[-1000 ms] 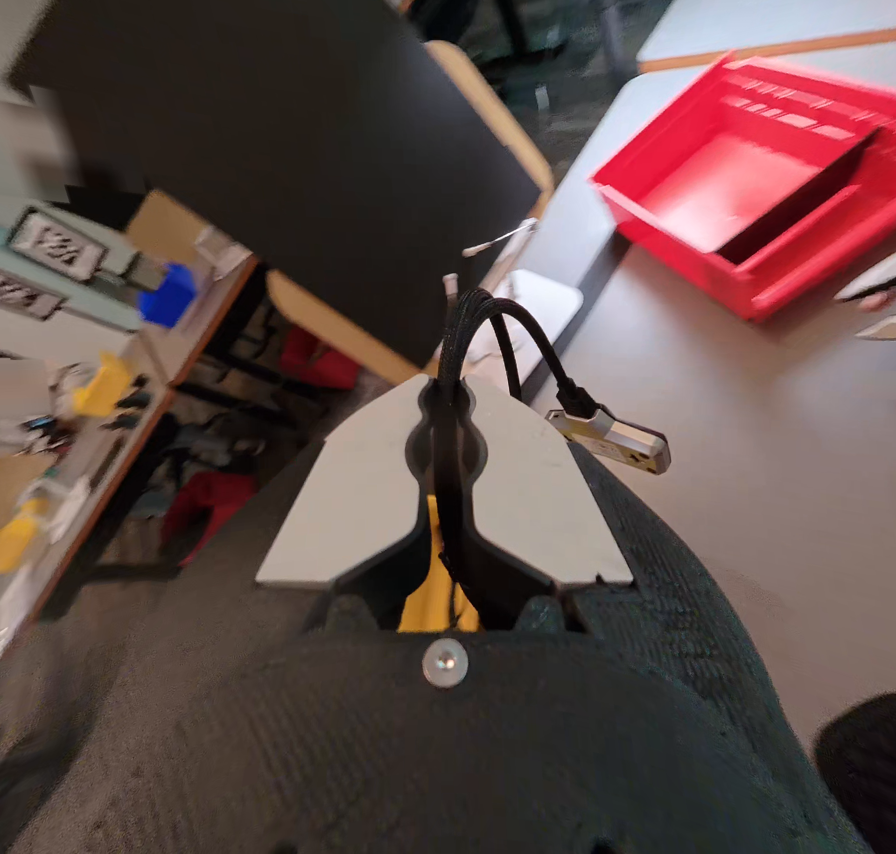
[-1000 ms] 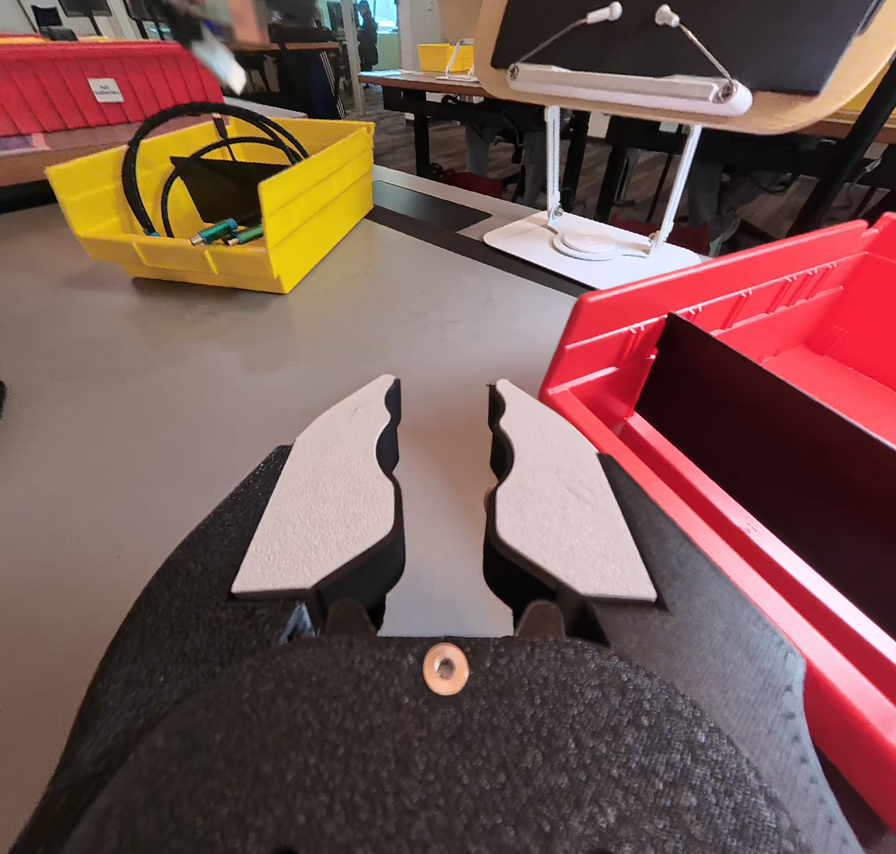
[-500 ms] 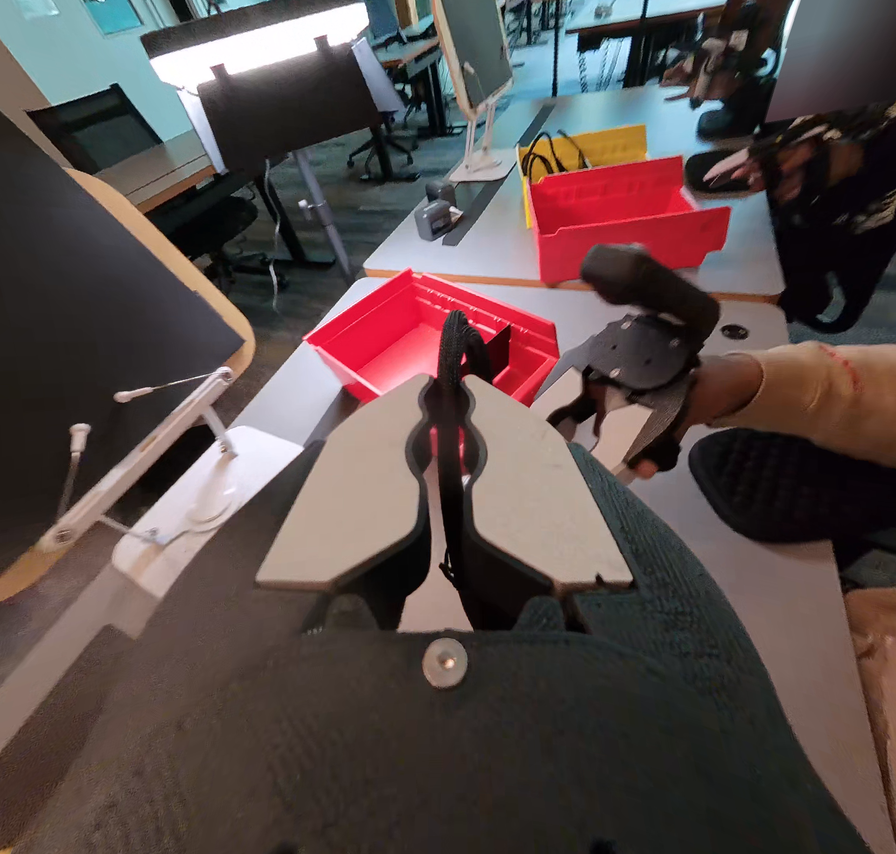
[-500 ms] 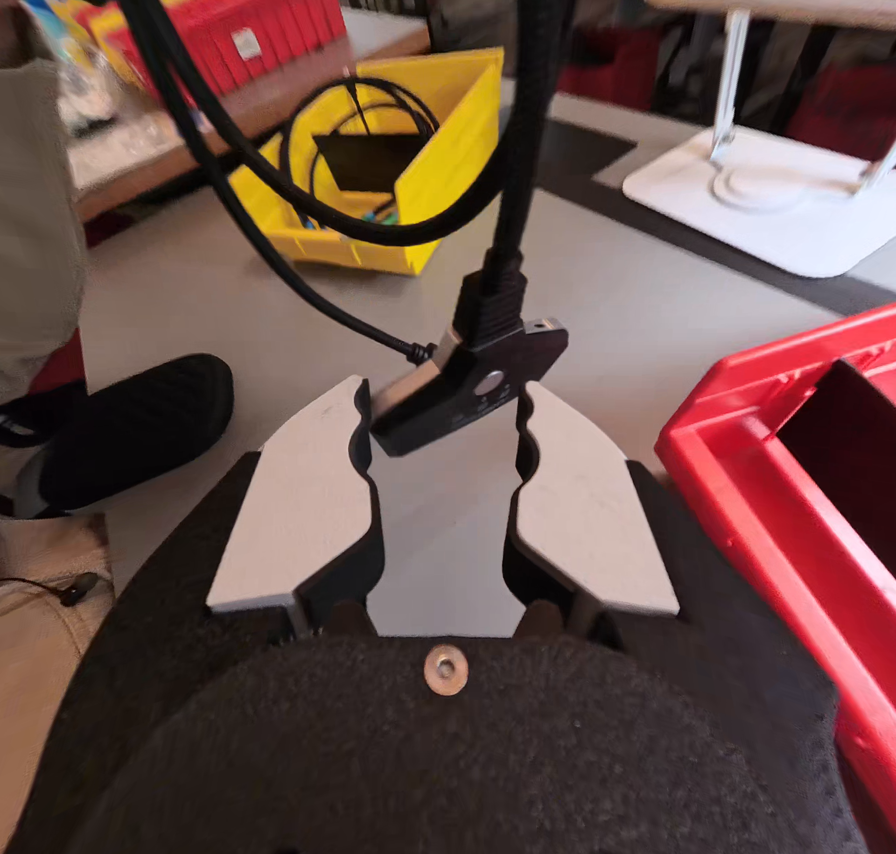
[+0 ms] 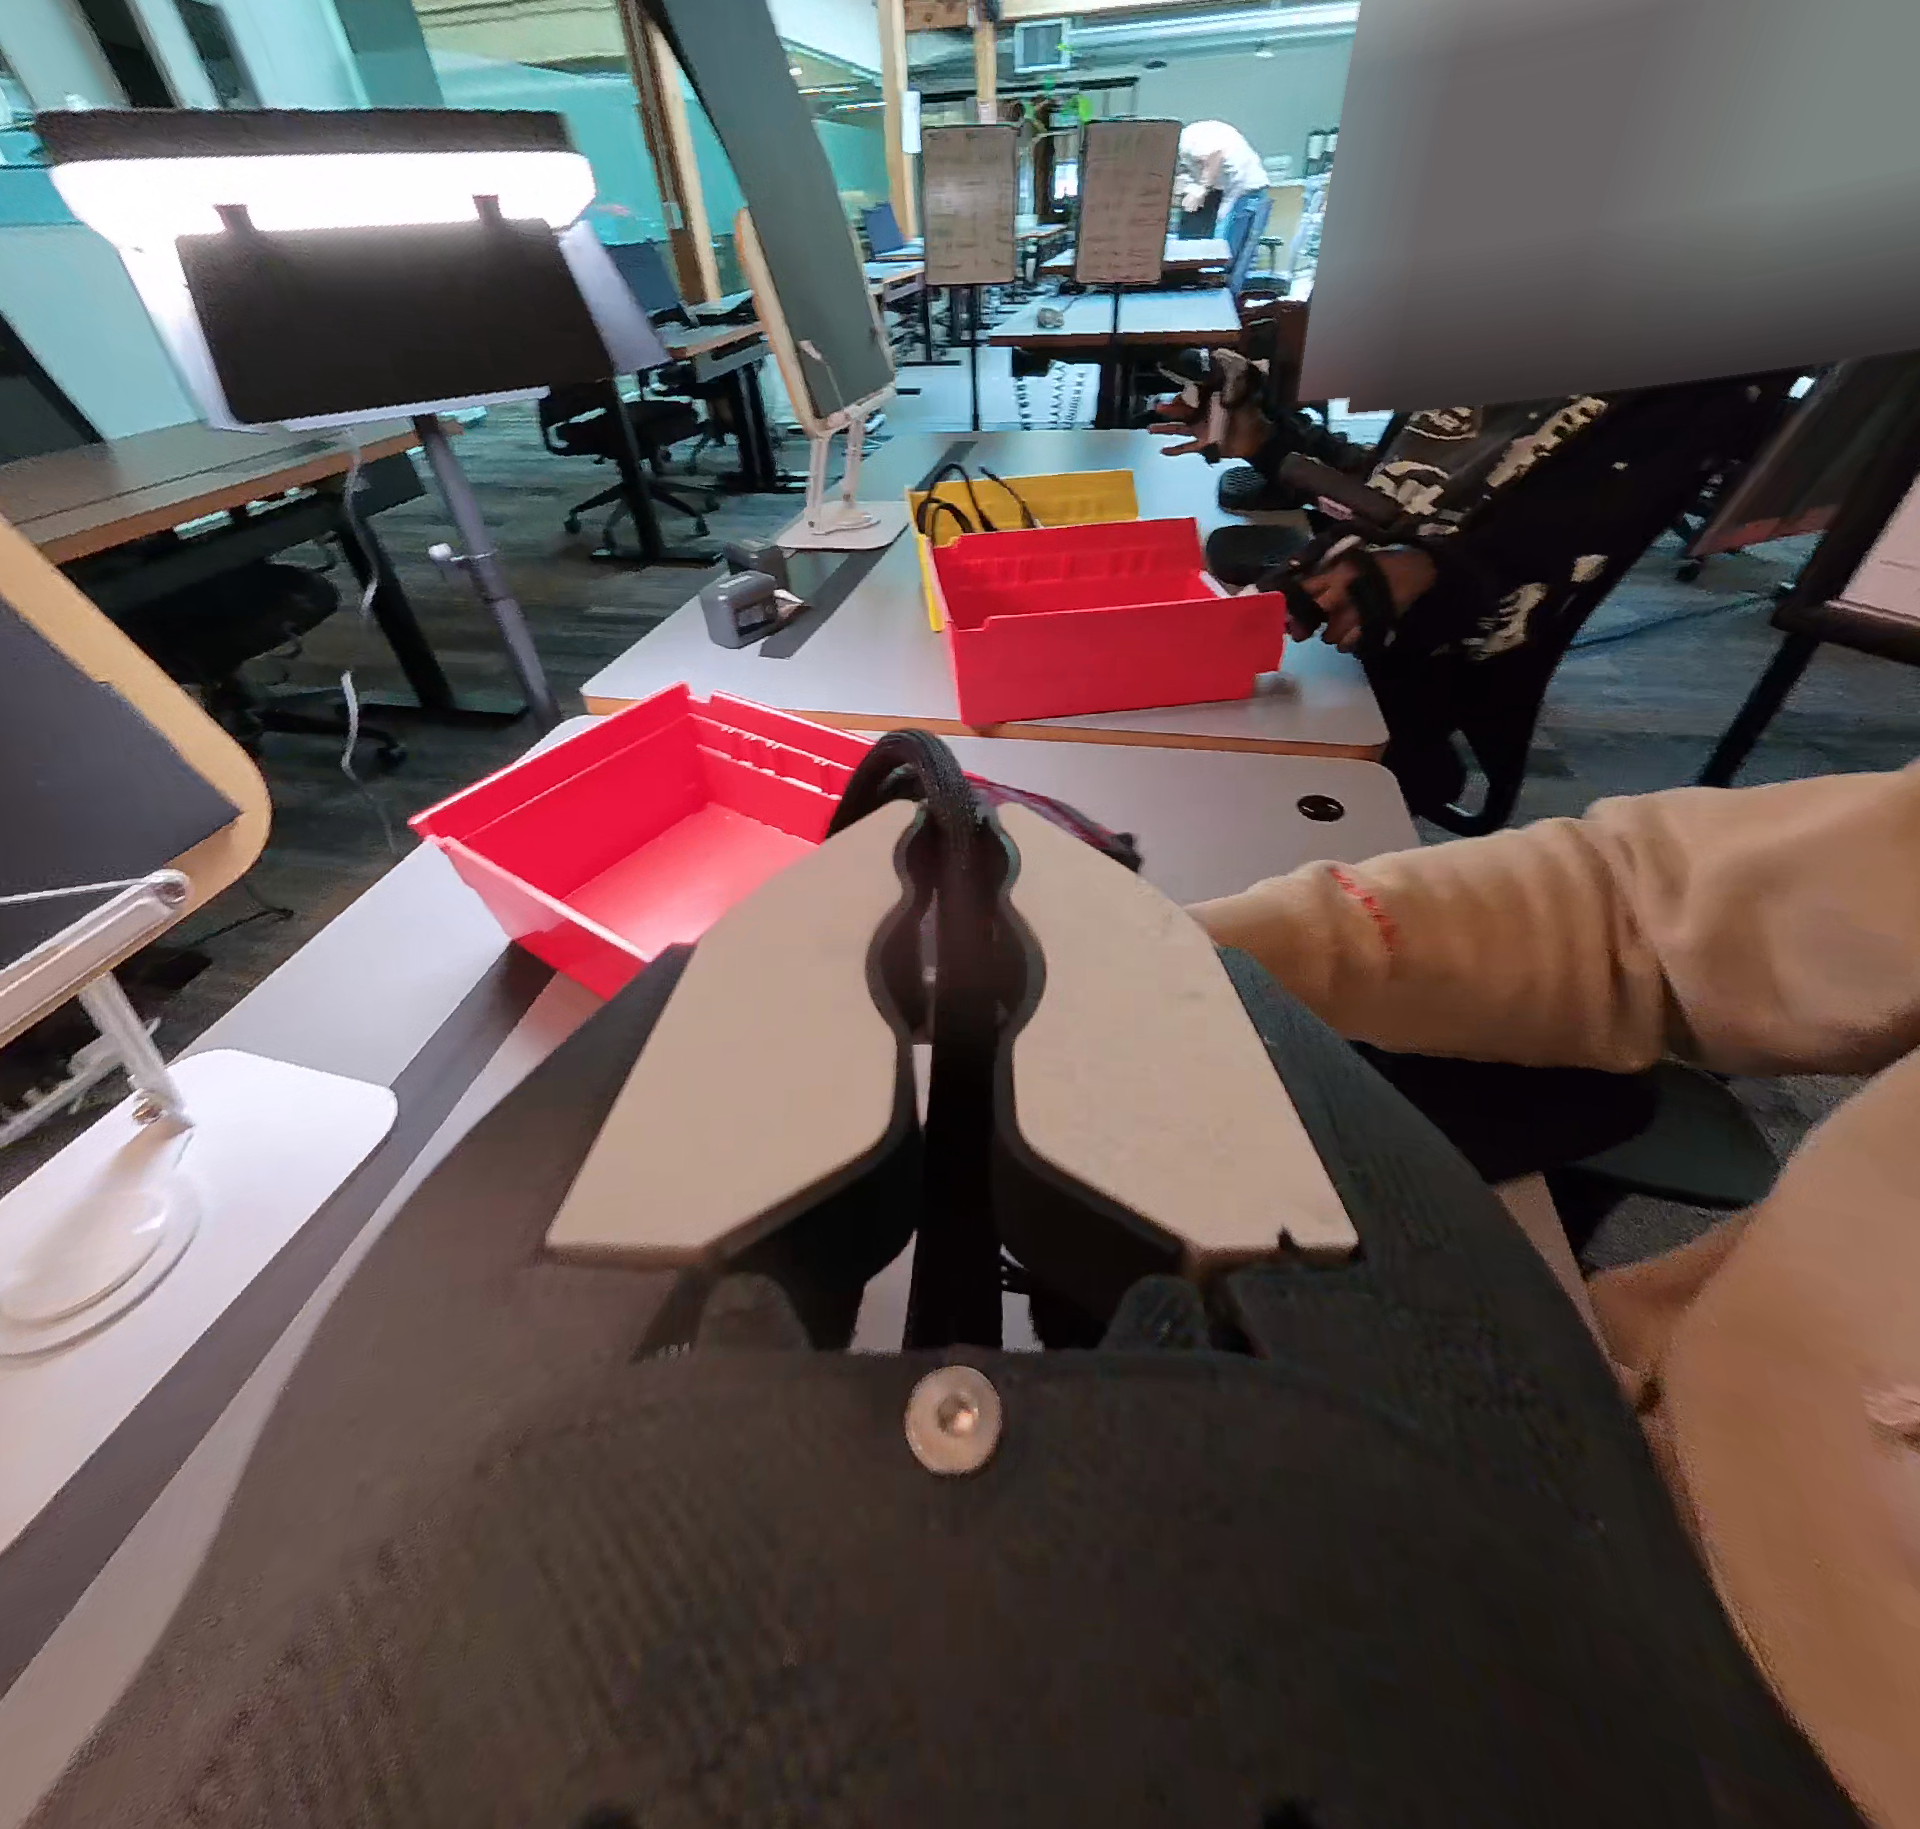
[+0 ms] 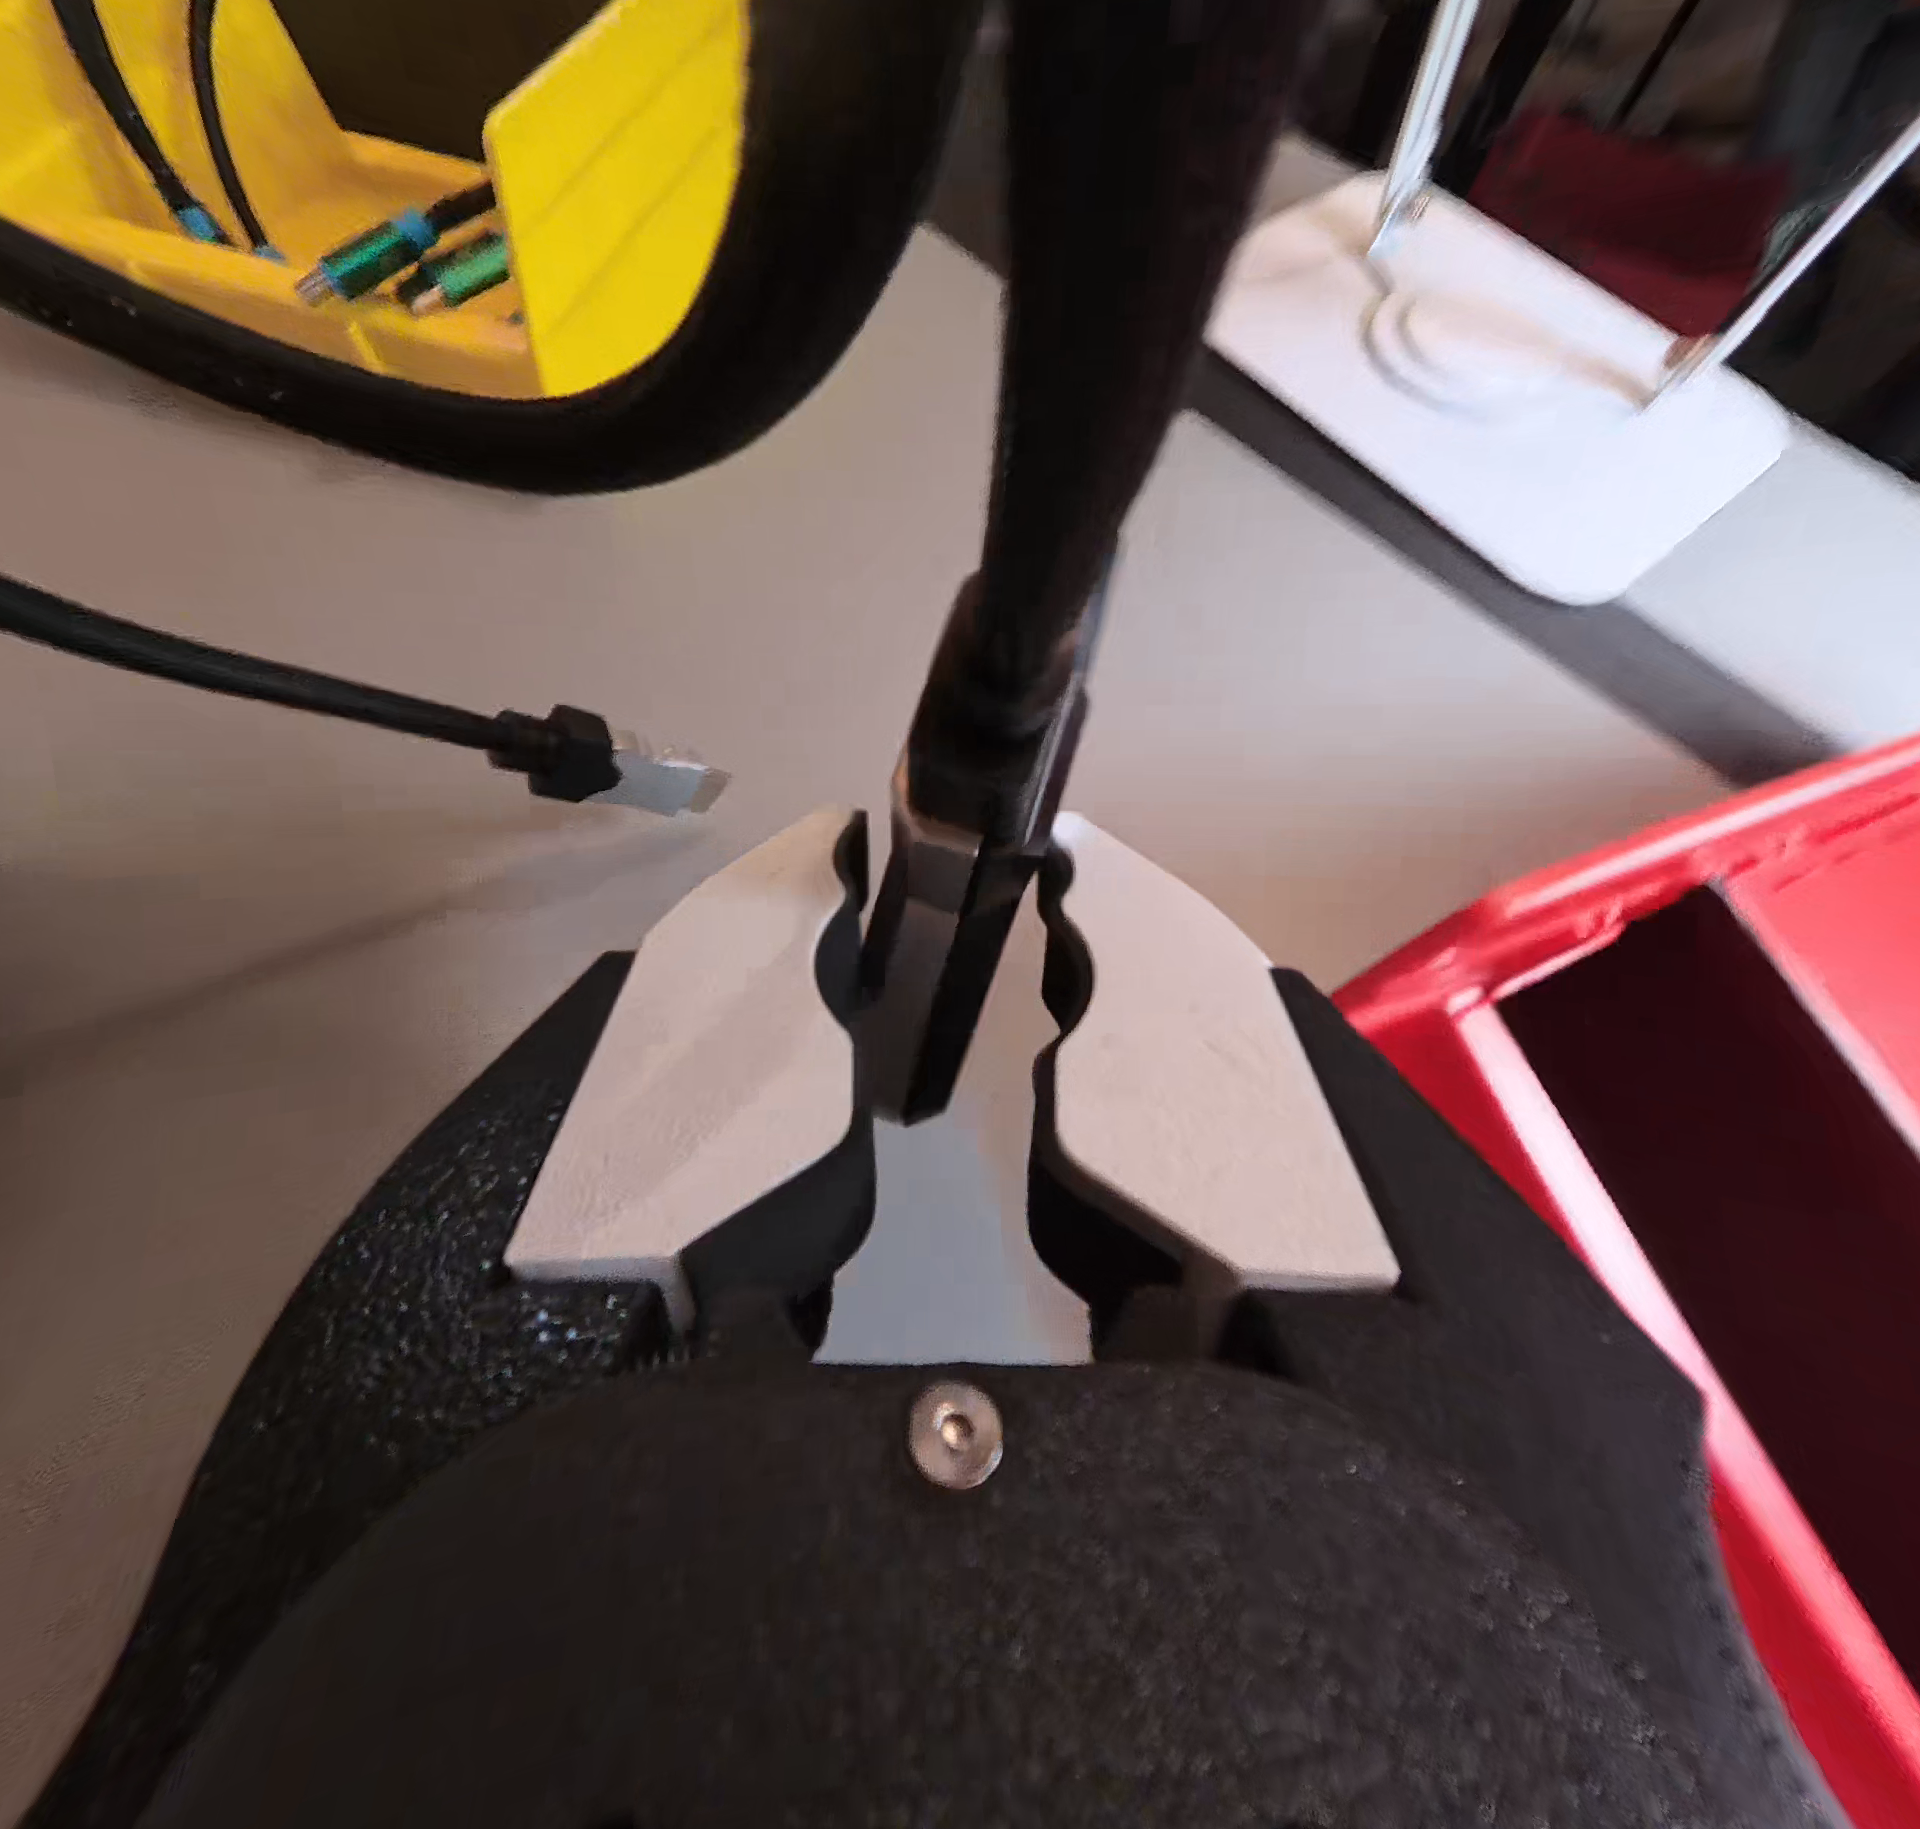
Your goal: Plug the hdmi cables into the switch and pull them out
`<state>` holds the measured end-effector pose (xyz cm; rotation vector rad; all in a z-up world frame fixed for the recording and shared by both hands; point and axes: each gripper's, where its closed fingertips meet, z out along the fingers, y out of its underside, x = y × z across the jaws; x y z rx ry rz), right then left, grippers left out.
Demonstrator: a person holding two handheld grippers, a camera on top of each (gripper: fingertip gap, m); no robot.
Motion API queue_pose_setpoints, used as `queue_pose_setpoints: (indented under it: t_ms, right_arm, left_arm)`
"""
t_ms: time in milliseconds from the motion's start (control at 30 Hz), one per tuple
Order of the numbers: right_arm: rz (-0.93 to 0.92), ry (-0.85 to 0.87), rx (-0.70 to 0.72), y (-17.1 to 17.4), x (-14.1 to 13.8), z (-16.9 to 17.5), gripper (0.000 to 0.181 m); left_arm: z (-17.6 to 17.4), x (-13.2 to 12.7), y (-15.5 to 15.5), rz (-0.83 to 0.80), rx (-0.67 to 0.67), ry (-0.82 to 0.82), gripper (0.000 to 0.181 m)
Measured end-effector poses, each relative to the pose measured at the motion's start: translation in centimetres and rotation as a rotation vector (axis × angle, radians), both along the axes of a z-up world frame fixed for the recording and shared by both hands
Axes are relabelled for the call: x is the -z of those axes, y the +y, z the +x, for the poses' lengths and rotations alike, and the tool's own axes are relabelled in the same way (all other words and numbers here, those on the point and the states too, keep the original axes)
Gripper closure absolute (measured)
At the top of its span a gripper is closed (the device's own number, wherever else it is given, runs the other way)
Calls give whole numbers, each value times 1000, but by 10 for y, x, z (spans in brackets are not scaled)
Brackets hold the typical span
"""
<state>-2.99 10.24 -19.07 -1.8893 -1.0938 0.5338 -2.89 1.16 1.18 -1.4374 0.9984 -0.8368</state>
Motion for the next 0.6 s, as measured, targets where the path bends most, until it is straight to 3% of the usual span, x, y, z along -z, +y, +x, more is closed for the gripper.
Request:
queue_pose_setpoints:
  t_ms: [167,333,400,600]
  right_arm:
    - [214,223,-32,31,-56,-23,160]
    - [525,426,-95,35,-131,-14,160]
    - [609,472,-116,28,-150,-4,160]
    - [946,358,-149,-4,-188,18,159]
  left_arm:
    - [13,-1,-36,6,194,4,165]
    - [0,-7,-59,-56,395,-68,146]
    - [-11,-7,-52,-116,424,-116,142]
    - [-27,12,8,-315,273,-237,142]
